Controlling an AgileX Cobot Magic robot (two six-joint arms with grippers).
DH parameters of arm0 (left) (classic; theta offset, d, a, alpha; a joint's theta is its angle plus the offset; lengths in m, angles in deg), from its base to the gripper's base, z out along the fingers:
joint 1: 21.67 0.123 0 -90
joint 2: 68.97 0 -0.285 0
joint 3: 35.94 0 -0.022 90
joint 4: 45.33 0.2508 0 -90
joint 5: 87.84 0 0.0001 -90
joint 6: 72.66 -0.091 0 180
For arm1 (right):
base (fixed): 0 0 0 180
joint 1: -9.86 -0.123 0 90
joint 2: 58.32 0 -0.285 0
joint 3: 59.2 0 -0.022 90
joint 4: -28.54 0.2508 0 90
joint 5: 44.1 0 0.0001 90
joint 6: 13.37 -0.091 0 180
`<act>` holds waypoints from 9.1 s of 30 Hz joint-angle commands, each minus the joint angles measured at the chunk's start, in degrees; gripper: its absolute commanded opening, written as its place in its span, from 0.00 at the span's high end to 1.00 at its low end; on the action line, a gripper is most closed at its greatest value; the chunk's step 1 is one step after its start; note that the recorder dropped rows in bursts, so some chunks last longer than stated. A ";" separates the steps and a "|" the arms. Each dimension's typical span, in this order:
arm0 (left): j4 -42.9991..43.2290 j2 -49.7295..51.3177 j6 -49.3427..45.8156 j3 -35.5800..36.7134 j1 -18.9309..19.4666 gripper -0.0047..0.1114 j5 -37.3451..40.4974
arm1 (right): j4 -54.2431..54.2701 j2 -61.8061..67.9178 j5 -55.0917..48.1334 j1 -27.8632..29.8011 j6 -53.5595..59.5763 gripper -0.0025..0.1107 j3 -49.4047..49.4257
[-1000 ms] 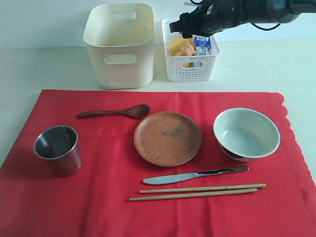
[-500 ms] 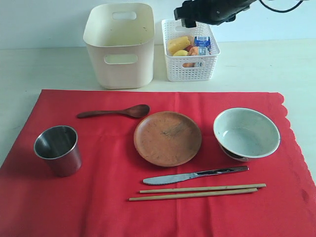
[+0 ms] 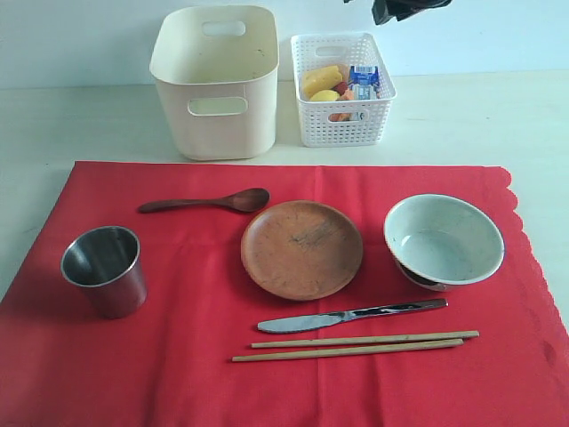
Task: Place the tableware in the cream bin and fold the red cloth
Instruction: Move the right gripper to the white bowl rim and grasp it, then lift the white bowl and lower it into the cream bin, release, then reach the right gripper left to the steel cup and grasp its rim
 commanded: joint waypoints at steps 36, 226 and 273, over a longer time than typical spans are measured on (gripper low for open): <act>-0.28 -0.31 0.06 0.04 -0.35 0.94 -0.04 | -5.72 -11.88 -2.85 5.00 2.47 0.98 26.36; -0.28 -0.31 0.06 0.04 -0.35 0.94 -0.04 | 31.01 5.31 -26.82 1.92 38.49 0.53 -9.06; -0.28 -0.31 0.06 0.04 -0.35 0.94 -0.04 | 44.01 23.24 -1.36 -26.41 45.04 0.42 -2.30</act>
